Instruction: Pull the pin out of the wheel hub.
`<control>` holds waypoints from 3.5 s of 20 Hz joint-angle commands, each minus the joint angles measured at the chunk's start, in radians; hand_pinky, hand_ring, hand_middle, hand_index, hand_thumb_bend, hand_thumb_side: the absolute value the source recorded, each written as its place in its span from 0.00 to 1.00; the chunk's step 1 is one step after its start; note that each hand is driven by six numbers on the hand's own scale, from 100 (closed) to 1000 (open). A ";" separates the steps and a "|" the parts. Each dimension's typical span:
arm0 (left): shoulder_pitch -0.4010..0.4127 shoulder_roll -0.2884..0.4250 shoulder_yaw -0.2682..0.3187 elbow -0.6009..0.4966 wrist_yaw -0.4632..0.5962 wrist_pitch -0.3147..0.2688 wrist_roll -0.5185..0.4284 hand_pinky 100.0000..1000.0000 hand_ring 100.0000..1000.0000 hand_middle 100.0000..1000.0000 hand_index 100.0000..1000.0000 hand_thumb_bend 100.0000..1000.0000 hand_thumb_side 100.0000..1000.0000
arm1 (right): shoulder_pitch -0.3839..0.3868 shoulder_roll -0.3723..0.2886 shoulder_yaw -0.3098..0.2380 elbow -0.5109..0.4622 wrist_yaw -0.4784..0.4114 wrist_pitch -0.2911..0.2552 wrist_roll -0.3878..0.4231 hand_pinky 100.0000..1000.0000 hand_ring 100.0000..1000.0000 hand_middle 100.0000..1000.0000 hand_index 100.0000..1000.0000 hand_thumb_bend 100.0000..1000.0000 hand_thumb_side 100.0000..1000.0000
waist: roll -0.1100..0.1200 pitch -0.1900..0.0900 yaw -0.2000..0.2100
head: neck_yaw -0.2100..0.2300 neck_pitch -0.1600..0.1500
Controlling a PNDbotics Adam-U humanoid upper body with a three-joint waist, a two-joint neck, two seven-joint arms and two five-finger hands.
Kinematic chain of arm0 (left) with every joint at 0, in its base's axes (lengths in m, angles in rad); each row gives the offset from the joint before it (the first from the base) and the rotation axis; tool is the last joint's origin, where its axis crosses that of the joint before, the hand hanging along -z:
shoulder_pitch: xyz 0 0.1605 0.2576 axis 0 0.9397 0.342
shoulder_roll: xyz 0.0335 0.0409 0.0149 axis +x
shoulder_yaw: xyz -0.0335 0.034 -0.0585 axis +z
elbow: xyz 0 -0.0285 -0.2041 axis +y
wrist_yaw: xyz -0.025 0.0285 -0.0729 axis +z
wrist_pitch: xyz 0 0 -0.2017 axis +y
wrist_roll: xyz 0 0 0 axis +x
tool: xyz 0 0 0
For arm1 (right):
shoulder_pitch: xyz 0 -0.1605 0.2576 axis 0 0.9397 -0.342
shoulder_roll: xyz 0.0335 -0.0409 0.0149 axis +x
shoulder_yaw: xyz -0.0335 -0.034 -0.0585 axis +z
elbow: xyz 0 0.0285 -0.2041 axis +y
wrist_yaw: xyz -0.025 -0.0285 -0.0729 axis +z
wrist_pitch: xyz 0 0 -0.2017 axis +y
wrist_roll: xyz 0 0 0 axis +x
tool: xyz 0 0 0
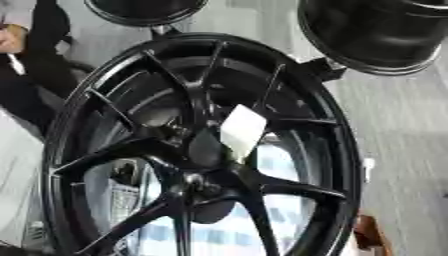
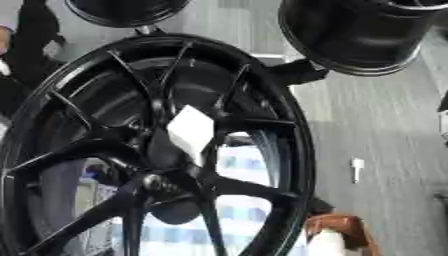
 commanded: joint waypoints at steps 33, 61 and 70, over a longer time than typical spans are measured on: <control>-0.023 0.073 -0.031 0.000 -0.001 0.021 -0.034 0.88 0.67 0.58 0.79 0.00 0.84 | -0.287 -0.495 0.312 -0.017 0.087 -0.229 0.534 0.92 0.79 0.67 0.77 0.09 0.26 | -0.035 -0.049 0.032 | -0.060 -0.001; -0.065 0.095 -0.069 0.015 0.003 0.045 -0.066 0.88 0.67 0.58 0.78 0.00 0.85 | -0.765 -0.340 0.552 -0.017 -0.273 -0.265 0.975 0.86 0.78 0.76 0.84 0.16 0.22 | -0.068 -0.057 0.099 | -0.131 -0.004; -0.072 0.093 -0.075 0.021 -0.002 0.048 -0.071 0.88 0.67 0.58 0.78 0.00 0.86 | -0.856 -0.281 0.572 -0.017 -0.316 -0.199 1.022 0.86 0.79 0.79 0.85 0.20 0.16 | -0.076 -0.049 0.113 | -0.135 -0.009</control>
